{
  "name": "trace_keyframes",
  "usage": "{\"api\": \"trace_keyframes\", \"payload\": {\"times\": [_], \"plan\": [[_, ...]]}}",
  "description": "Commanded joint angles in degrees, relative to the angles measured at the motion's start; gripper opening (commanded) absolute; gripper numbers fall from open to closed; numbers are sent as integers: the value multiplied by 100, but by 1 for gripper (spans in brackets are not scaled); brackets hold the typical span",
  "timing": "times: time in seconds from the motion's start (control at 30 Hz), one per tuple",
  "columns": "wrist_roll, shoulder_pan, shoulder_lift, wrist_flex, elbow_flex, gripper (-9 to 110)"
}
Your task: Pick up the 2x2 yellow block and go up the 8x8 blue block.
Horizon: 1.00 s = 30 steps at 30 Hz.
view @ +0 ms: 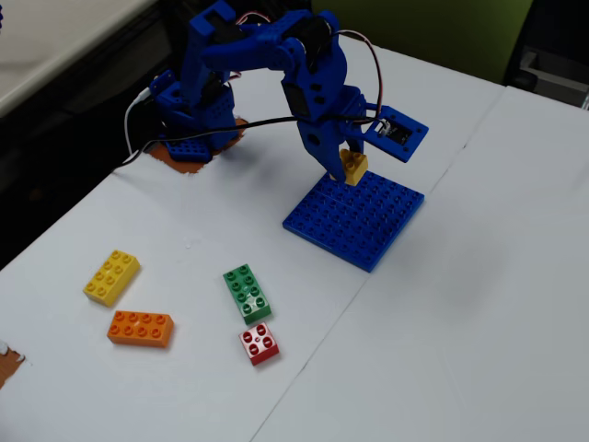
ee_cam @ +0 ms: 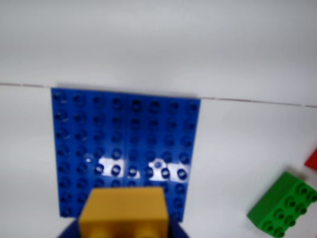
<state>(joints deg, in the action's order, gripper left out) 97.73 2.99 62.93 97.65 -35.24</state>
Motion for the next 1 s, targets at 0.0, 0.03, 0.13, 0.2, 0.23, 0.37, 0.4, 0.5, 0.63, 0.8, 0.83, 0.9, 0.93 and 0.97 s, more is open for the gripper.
{"api": "trace_keyframes", "payload": {"times": [0.0,0.03,0.13,0.2,0.23,0.37,0.4,0.5,0.63,0.8,0.83,0.9,0.93,0.97], "plan": [[18,-62,114,44,149,0],[18,-62,114,44,149,0],[18,-62,114,44,158,0],[18,-62,114,53,158,0],[18,-62,114,53,158,0],[18,-62,105,62,158,0],[18,-62,105,62,158,0],[18,-62,105,70,158,0],[26,-62,105,88,176,0],[79,-53,105,105,185,0],[79,-53,105,105,185,0],[88,-44,105,105,185,0],[88,-44,105,105,185,0],[88,-44,105,105,185,0]]}}
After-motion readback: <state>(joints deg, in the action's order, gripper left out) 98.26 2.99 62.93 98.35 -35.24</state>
